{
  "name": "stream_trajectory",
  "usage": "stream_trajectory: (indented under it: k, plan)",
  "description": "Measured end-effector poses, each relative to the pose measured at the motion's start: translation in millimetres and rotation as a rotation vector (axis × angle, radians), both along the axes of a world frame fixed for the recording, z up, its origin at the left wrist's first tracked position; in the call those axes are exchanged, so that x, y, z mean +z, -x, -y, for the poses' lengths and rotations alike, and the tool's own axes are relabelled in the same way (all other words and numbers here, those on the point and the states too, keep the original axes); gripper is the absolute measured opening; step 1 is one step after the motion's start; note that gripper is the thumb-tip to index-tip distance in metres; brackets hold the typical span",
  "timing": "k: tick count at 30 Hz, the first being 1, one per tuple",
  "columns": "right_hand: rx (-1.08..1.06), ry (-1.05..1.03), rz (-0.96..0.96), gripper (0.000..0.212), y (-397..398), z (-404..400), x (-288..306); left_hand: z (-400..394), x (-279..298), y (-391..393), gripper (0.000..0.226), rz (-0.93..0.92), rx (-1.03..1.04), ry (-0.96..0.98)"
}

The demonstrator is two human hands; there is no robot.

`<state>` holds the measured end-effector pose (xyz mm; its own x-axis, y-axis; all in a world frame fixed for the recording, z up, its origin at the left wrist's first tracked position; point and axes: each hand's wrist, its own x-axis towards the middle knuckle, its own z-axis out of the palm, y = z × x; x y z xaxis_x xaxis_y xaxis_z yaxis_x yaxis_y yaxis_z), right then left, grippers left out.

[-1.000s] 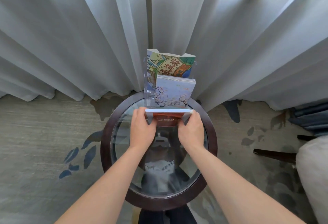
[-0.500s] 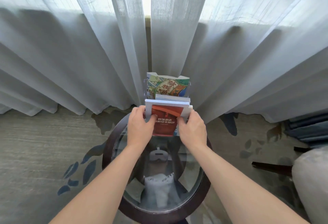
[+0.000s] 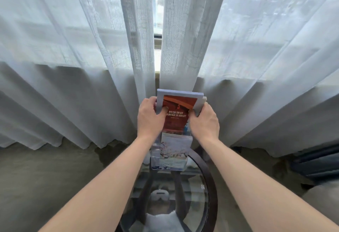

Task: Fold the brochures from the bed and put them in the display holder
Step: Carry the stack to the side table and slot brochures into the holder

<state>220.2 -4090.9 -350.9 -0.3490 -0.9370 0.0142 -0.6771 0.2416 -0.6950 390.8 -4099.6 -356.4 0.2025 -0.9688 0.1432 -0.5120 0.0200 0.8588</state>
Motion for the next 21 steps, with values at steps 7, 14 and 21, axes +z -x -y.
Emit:
stream_trajectory:
  k: [7,14,21]
  plan:
    - [-0.016,-0.020,0.019,0.020,5.1,11.2,-13.5,16.0,-15.0,3.0,0.015,0.036,-0.029,-0.032]
    - [0.030,-0.098,0.077,0.018,9.3,15.1,-58.4,13.1,-51.1,4.6,0.011,0.063,0.012,-0.080]
    - [0.043,-0.111,0.115,0.017,16.8,15.9,-68.4,12.4,-55.5,9.9,0.013,0.078,0.011,-0.110]
